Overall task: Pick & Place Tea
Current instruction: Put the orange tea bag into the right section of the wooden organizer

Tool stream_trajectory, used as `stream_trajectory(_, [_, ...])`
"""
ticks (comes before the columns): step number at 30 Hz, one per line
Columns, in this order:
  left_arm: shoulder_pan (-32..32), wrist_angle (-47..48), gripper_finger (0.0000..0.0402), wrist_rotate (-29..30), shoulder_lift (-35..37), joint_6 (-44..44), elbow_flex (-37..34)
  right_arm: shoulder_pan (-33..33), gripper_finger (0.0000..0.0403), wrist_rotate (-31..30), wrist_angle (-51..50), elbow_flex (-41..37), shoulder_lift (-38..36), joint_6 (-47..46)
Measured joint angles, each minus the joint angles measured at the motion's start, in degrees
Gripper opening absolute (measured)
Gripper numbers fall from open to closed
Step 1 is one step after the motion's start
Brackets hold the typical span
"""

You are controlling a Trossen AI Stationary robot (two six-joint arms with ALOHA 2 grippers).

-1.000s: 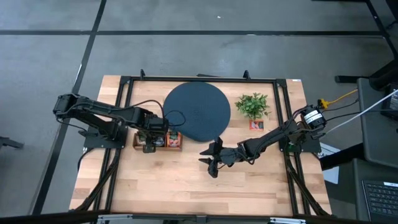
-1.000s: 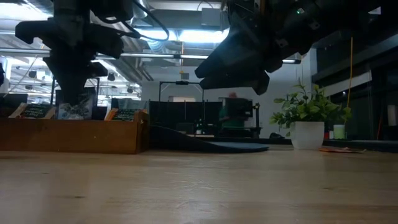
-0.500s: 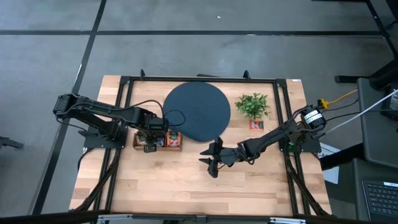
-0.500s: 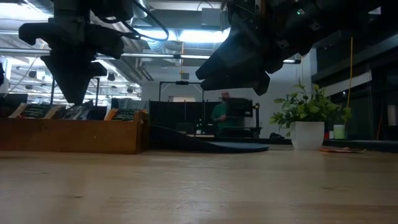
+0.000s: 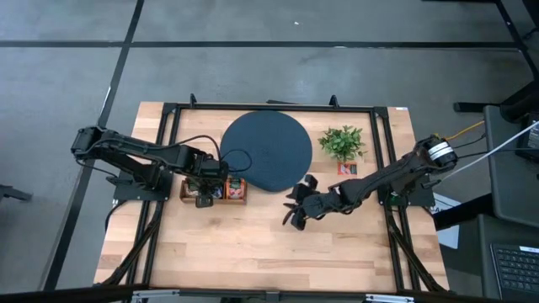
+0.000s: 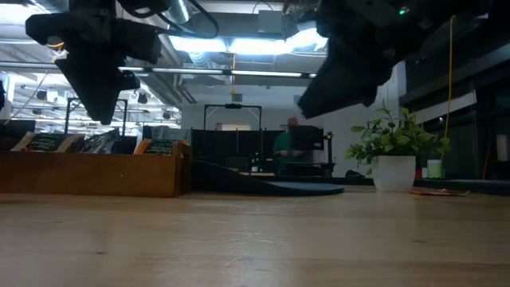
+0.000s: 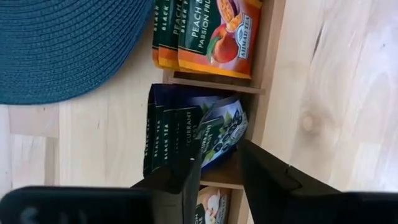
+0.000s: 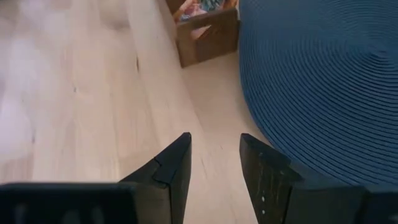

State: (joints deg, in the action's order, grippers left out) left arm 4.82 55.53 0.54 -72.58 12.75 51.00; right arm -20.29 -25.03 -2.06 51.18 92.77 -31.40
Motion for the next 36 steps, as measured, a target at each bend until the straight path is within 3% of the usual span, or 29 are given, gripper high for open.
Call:
stream_trajectory(6, [0.24,-2.25,0.0107,-0.32,0.36,0.95,0.0,0.07,0.0139,-1.01,-13.97,0.02,-4.91,-3.41])
stream_trajectory(15, [4.19,-20.95,0.0103,-1.7,0.52,1.05,0.0,2.52,0.0135,-1.43,-37.69,0.02,-6.19,-20.54])
stream_trajectory(23, [10.27,-43.04,0.0106,-1.21,0.52,-1.4,0.0,6.61,0.0069,-2.8,-48.27,0.02,-6.16,-23.82])
stream_trajectory(28, [14.43,-48.25,0.0102,7.22,0.47,-2.97,0.0,9.06,0.0008,-2.89,-52.15,0.02,-6.16,-23.53])
stream_trajectory(33, [17.29,-48.43,0.01,19.01,-1.21,-1.02,0.0,11.24,0.001,-2.37,-54.54,0.02,-6.16,-23.82])
stream_trajectory(36, [17.98,-49.69,0.0099,22.35,-4.35,1.43,0.02,12.25,0.0005,-0.61,-54.69,0.02,-6.16,-23.71])
